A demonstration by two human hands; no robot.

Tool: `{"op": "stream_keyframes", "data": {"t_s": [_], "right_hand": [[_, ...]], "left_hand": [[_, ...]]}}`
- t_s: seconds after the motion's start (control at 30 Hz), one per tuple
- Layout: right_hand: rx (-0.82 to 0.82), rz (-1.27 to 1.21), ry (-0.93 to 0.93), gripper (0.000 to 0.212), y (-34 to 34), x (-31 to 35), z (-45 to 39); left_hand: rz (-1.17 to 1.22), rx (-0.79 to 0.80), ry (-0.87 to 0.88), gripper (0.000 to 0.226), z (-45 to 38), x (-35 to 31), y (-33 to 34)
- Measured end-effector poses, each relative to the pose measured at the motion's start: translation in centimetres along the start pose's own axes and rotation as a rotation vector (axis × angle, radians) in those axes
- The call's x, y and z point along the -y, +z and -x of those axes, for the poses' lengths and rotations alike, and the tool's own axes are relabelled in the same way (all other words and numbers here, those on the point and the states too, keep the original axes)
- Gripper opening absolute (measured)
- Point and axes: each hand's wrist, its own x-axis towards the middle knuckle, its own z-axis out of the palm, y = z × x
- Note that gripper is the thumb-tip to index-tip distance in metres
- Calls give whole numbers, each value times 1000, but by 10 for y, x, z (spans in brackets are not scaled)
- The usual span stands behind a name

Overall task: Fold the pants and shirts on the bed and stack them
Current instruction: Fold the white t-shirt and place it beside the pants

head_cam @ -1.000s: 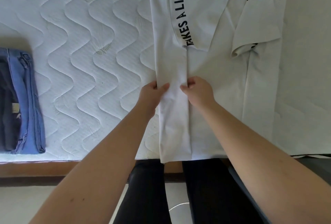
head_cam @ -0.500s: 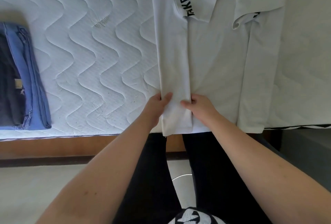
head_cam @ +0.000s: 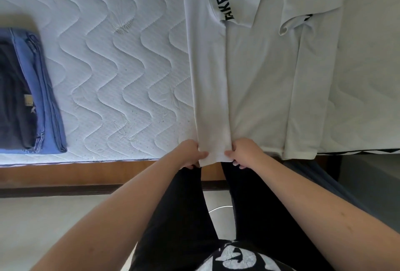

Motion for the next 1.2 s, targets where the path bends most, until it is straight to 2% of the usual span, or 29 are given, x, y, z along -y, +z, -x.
{"op": "stream_keyframes", "data": {"t_s": [0.07, 0.13, 0.2, 0.3, 0.4, 0.47, 0.53, 0.67, 0.73, 0.8, 0.87, 1.0, 1.1, 1.2], "right_hand": [[-38, 236, 19, 38, -14, 1, 3], [-144, 254, -15, 43, -39, 8, 3], [-268, 84, -98, 37, -70, 24, 0], [-460, -114, -264, 21, -120, 59, -5], [-415, -494, -376, 7, -164, 93, -6], [-430, -612, -425, 4, -190, 111, -9], [-505, -663, -463, 7, -213, 127, -14], [-718, -666, -496, 39, -259, 155, -26], [-803, -645, -492, 59, -281, 167, -33], [-882, -600, -489, 72, -301, 179, -41], [-910, -570, -432, 81, -321, 189, -49], [-884, -722, -307, 61, -352, 206, -59], [-814, -783, -338, 51, -349, 209, -55], [-951, -678, -383, 45, -335, 203, -43]], "left_hand": [[-427, -65, -78, 45, 8, -8, -17], [-662, -251, -42, 52, 13, -19, -41], [-625, -403, 79, 45, 16, -35, -67], [-296, -557, 315, 20, 21, -72, -102], [-153, -658, 522, 14, 25, -116, -128], [-145, -728, 625, 21, 24, -144, -145], [-201, -824, 714, 31, 21, -170, -161], [-467, -1016, 796, 53, 11, -215, -195], [-666, -1017, 748, 62, 1, -231, -214], [-843, -945, 631, 70, -13, -240, -231], [-934, -908, 550, 72, -24, -245, -243], [-960, -870, 584, 67, -36, -253, -255], [-870, -921, 690, 56, -32, -262, -262], [-692, -899, 697, 45, -23, -280, -274]]}}
